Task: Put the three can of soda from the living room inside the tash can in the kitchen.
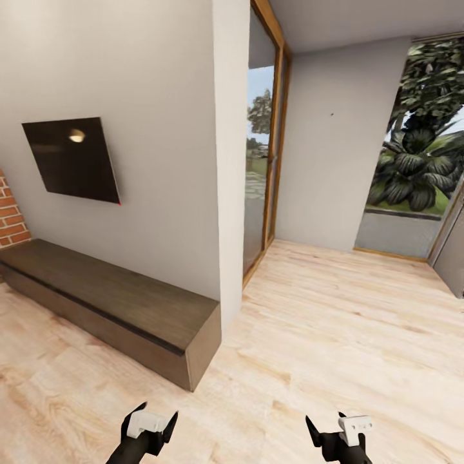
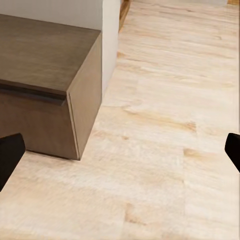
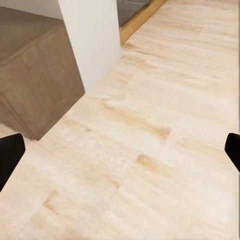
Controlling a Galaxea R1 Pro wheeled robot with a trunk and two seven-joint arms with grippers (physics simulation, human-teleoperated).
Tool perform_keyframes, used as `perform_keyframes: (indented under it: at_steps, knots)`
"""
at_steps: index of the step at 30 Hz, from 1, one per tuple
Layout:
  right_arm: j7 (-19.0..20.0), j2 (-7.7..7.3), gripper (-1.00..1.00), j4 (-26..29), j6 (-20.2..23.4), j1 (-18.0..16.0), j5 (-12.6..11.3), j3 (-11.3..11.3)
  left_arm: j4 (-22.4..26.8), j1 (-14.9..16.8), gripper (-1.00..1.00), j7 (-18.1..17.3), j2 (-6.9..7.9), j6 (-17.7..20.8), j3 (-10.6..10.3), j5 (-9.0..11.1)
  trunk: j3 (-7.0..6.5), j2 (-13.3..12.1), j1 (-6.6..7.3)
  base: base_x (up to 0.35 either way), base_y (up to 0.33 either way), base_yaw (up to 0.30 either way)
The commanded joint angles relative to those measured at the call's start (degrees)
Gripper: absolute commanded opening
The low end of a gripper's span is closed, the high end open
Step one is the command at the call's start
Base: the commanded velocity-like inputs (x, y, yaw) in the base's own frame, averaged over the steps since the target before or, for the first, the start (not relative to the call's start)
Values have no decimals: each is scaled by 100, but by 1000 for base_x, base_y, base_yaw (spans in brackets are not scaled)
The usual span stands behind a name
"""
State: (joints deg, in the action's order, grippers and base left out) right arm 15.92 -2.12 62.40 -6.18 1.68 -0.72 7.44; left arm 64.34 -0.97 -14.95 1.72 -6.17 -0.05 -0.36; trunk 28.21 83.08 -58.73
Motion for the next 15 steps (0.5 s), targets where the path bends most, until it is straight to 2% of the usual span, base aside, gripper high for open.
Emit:
perform_keyframes:
  at_steps: [1,15]
  knots:
    - [0,0,100,0,1,0,-2,1,0,0,100,0,1,0,1,0,0,0,0,27,-28,-139]
    - [8,-3,100,0,3,-1,-11,11,0,0,100,0,3,-78,5,-3,1,0,0,6,-6,-206]
